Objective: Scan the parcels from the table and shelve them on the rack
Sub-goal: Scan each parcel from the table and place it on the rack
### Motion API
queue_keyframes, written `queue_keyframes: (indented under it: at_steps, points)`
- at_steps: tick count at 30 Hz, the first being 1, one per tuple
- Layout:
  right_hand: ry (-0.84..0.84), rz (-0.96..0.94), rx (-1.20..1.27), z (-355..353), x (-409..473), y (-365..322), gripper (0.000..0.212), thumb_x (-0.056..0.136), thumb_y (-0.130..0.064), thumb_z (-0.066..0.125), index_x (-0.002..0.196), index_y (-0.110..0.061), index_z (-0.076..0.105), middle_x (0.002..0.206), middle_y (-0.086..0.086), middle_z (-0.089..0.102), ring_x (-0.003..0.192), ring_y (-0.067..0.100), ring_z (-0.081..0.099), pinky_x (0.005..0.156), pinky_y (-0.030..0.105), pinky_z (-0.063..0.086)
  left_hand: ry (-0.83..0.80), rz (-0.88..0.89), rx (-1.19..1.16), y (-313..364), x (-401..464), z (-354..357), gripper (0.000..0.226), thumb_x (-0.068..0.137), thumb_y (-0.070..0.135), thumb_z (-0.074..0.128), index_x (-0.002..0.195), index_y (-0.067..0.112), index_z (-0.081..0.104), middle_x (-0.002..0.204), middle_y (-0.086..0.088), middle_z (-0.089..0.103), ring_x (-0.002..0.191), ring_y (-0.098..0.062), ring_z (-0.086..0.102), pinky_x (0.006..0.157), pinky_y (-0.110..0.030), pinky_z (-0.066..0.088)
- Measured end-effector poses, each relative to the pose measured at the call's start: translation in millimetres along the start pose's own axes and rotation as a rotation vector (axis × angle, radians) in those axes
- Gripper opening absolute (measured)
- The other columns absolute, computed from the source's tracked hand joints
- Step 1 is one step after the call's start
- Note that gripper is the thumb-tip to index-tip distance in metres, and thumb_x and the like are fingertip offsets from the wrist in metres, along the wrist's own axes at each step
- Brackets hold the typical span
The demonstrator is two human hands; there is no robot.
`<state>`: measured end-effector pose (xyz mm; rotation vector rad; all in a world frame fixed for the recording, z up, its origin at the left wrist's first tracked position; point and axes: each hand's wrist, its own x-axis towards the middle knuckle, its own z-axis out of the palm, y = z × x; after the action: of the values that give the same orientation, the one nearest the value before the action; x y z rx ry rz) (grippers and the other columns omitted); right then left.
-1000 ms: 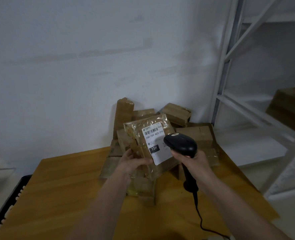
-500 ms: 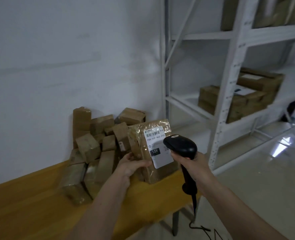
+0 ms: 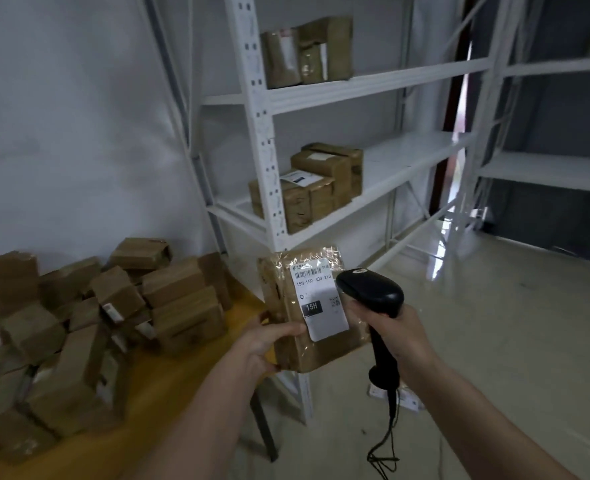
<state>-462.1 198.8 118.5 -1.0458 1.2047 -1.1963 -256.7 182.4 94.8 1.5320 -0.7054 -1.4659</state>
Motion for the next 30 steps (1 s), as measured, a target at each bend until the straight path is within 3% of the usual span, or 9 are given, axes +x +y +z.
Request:
queue_keyframes:
  at_steps: [3,9,16,21,25,30]
  points:
    - [0.063,0.005,0.005,-39.2,-4.7,2.2,0.010,0.079,-0.017,0.078,0.082,-0.012,0.069,0.058,0.001,0.058,0.061,0.017,0.054,0.064,0.031,0.045,-0.001,-0.022,0.016,-9.2,-2.0,34.0,0.086,0.064,0.002,0.085,0.135,0.019,0.041,0.124,-0.009,0.055,0.121,-0.035,0.048,0.097,-0.061,0.042]
    - [0.143,0.019,0.034,-90.6,-2.1,4.3,0.013,0.080,-0.020,0.077,0.083,-0.013,0.066,0.072,0.012,0.056,0.069,0.023,0.053,0.068,0.036,0.046,-0.022,-0.068,0.037,-10.2,-2.7,83.0,0.072,0.065,0.006,0.085,0.127,0.018,0.051,0.120,-0.009,0.060,0.110,-0.031,0.053,0.078,-0.052,0.049]
    - [0.217,0.016,0.080,-123.6,32.3,5.6,0.015,0.082,-0.018,0.075,0.087,-0.005,0.068,0.072,0.014,0.059,0.066,0.022,0.053,0.063,0.031,0.046,-0.074,-0.065,0.098,7.2,31.2,125.4,0.065,0.064,0.005,0.085,0.121,0.015,0.054,0.115,-0.010,0.061,0.107,-0.030,0.054,0.080,-0.054,0.049]
    - [0.247,0.007,0.080,-140.8,79.4,2.8,0.017,0.081,-0.015,0.076,0.089,-0.002,0.068,0.071,0.014,0.060,0.064,0.022,0.054,0.063,0.032,0.047,-0.092,-0.076,0.097,23.7,78.8,159.4,0.069,0.063,0.009,0.086,0.123,0.020,0.053,0.119,-0.012,0.060,0.109,-0.034,0.055,0.070,-0.045,0.053]
    - [0.262,-0.001,0.048,-154.1,135.8,-7.4,0.013,0.081,-0.011,0.075,0.087,-0.002,0.067,0.068,0.013,0.057,0.062,0.021,0.052,0.061,0.032,0.046,-0.133,-0.059,0.079,47.7,127.5,186.6,0.066,0.066,0.011,0.085,0.122,0.022,0.053,0.116,-0.011,0.060,0.104,-0.030,0.056,0.072,-0.044,0.053]
    - [0.252,-0.053,0.006,-153.7,216.8,-35.8,0.014,0.078,-0.001,0.075,0.089,-0.002,0.067,0.069,0.012,0.057,0.062,0.020,0.050,0.059,0.028,0.045,-0.133,-0.019,0.076,94.4,184.6,208.7,0.077,0.064,0.014,0.086,0.131,0.024,0.048,0.115,-0.009,0.062,0.102,-0.030,0.058,0.063,-0.038,0.048]
